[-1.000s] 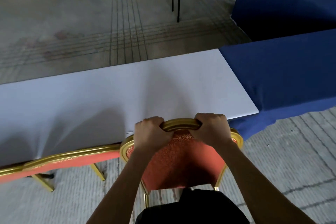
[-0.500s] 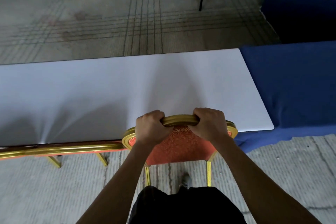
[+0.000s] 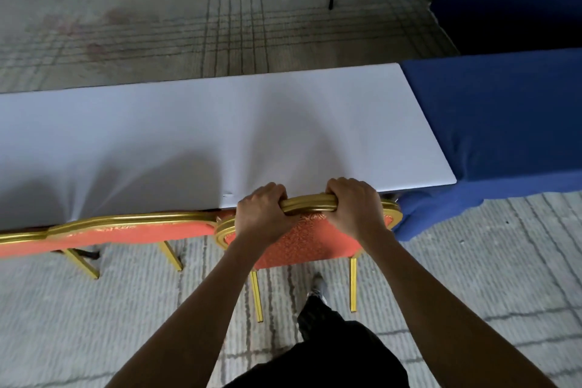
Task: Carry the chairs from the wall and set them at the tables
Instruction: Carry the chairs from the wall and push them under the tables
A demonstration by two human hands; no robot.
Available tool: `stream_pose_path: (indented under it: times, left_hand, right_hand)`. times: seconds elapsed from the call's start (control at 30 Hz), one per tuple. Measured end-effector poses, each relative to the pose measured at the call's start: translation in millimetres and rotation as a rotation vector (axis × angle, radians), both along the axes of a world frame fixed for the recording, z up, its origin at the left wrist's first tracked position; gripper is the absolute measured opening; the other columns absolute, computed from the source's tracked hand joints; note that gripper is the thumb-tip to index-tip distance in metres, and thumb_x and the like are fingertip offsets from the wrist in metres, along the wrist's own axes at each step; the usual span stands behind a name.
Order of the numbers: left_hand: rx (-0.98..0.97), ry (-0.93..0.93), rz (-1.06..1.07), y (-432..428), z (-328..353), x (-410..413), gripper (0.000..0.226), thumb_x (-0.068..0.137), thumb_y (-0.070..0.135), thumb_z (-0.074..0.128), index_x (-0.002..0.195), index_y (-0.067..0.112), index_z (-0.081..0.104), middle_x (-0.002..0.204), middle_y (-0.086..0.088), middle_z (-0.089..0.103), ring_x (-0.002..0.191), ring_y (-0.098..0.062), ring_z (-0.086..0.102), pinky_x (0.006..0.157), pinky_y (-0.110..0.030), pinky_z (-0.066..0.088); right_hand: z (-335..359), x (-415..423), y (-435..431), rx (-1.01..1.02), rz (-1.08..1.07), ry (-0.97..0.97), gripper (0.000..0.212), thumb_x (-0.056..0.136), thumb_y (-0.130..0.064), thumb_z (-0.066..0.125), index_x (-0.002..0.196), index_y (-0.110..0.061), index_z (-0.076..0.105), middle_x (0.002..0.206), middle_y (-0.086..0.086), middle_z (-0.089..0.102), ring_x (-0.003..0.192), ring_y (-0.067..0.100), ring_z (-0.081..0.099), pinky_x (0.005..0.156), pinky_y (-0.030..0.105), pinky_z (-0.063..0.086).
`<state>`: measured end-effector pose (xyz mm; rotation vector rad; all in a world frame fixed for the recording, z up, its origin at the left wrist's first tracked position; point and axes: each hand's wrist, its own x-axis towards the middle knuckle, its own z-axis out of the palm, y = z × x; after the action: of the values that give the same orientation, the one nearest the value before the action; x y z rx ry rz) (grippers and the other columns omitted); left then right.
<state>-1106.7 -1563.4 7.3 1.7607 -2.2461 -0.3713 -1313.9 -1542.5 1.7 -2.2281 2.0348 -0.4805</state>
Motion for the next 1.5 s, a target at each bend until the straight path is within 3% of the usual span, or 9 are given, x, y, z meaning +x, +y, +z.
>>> stream_pose_path:
  times: [0.2, 0.33, 0.43, 0.6, 0.97, 1.1, 1.2, 1.37, 1.5]
  left_hand:
    - [0.132, 0.054, -0.064, 71, -16, 9, 0.037, 0.079, 0.062, 0.069, 0.105, 0.035, 0.066, 0.104, 0.015, 0.067, 0.096, -0.011, 0.065, 0.078, -0.029, 0.047]
    - [0.240, 0.080, -0.132, 125, -30, 18, 0.043, 0.082, 0.070, 0.067, 0.113, 0.039, 0.066, 0.105, 0.017, 0.070, 0.096, -0.010, 0.066, 0.081, -0.029, 0.044]
    - [0.292, 0.065, -0.164, 165, -38, 22, 0.045, 0.085, 0.069, 0.066, 0.120, 0.041, 0.063, 0.102, 0.017, 0.071, 0.096, -0.009, 0.067, 0.079, -0.027, 0.037]
    - [0.415, 0.051, -0.183, 215, -55, 23, 0.048, 0.086, 0.069, 0.065, 0.126, 0.044, 0.059, 0.101, 0.018, 0.072, 0.091, -0.008, 0.066, 0.081, -0.027, 0.039]
    - [0.544, -0.006, -0.100, 275, -72, 24, 0.058, 0.083, 0.059, 0.073, 0.135, 0.042, 0.054, 0.118, 0.013, 0.070, 0.117, -0.018, 0.063, 0.109, -0.040, 0.034]
    - [0.561, 0.262, 0.085, 297, -73, 26, 0.061, 0.073, 0.061, 0.081, 0.126, 0.041, 0.060, 0.112, 0.018, 0.067, 0.114, -0.015, 0.060, 0.107, -0.041, 0.041]
    - [0.460, 0.637, 0.259, 335, -71, 26, 0.037, 0.084, 0.045, 0.082, 0.116, 0.035, 0.066, 0.111, 0.018, 0.069, 0.109, -0.009, 0.064, 0.094, -0.033, 0.052]
    - [0.378, 0.972, 0.559, 370, -43, 5, 0.020, 0.095, 0.027, 0.073, 0.110, 0.015, 0.072, 0.110, 0.011, 0.073, 0.104, -0.004, 0.066, 0.080, -0.017, 0.052]
    - [0.640, 1.198, 0.807, 369, -41, 3, 0.019, 0.100, 0.031, 0.067, 0.106, 0.013, 0.069, 0.104, -0.005, 0.077, 0.100, -0.018, 0.071, 0.092, -0.040, 0.055]
  right_hand:
    - [-14, 3, 74, 0.074, 0.029, -0.059, 0.028, 0.068, -0.040, 0.081, 0.089, -0.026, 0.069, 0.080, -0.004, 0.066, 0.081, 0.025, 0.066, 0.073, 0.031, 0.047]
    - [-24, 3, 125, 0.249, 0.095, -0.083, 0.043, 0.075, -0.064, 0.062, 0.101, -0.030, 0.069, 0.091, -0.009, 0.069, 0.092, 0.017, 0.066, 0.085, 0.029, 0.042]
    - [-36, 4, 166, 0.364, 0.103, -0.060, 0.040, 0.081, -0.062, 0.069, 0.110, -0.034, 0.067, 0.101, -0.010, 0.070, 0.101, 0.016, 0.065, 0.093, 0.035, 0.044]
    - [-61, 4, 221, 0.416, 0.096, -0.004, 0.054, 0.082, -0.076, 0.061, 0.120, -0.038, 0.061, 0.111, -0.010, 0.068, 0.105, 0.018, 0.064, 0.089, 0.037, 0.044]
    - [-90, 23, 286, 0.399, 0.006, -0.086, 0.044, 0.082, -0.047, 0.072, 0.122, -0.029, 0.064, 0.119, -0.005, 0.068, 0.116, 0.024, 0.059, 0.099, 0.041, 0.039]
    - [-89, 30, 316, 0.172, -0.049, -0.470, 0.041, 0.080, -0.040, 0.065, 0.116, -0.021, 0.068, 0.111, -0.013, 0.066, 0.106, 0.011, 0.058, 0.099, 0.043, 0.045]
    - [-74, 49, 351, 0.029, -0.254, -0.885, 0.023, 0.087, -0.018, 0.064, 0.109, -0.021, 0.069, 0.114, -0.014, 0.068, 0.110, 0.005, 0.059, 0.099, 0.032, 0.046]
    - [-52, 65, 371, 0.219, -0.629, -1.285, 0.013, 0.097, -0.016, 0.059, 0.098, -0.020, 0.072, 0.098, -0.001, 0.074, 0.097, 0.016, 0.069, 0.091, 0.037, 0.055]
    - [-46, 61, 362, 0.525, -0.745, -1.614, 0.029, 0.106, -0.031, 0.051, 0.103, -0.008, 0.069, 0.107, 0.011, 0.074, 0.103, 0.023, 0.070, 0.097, 0.042, 0.056]
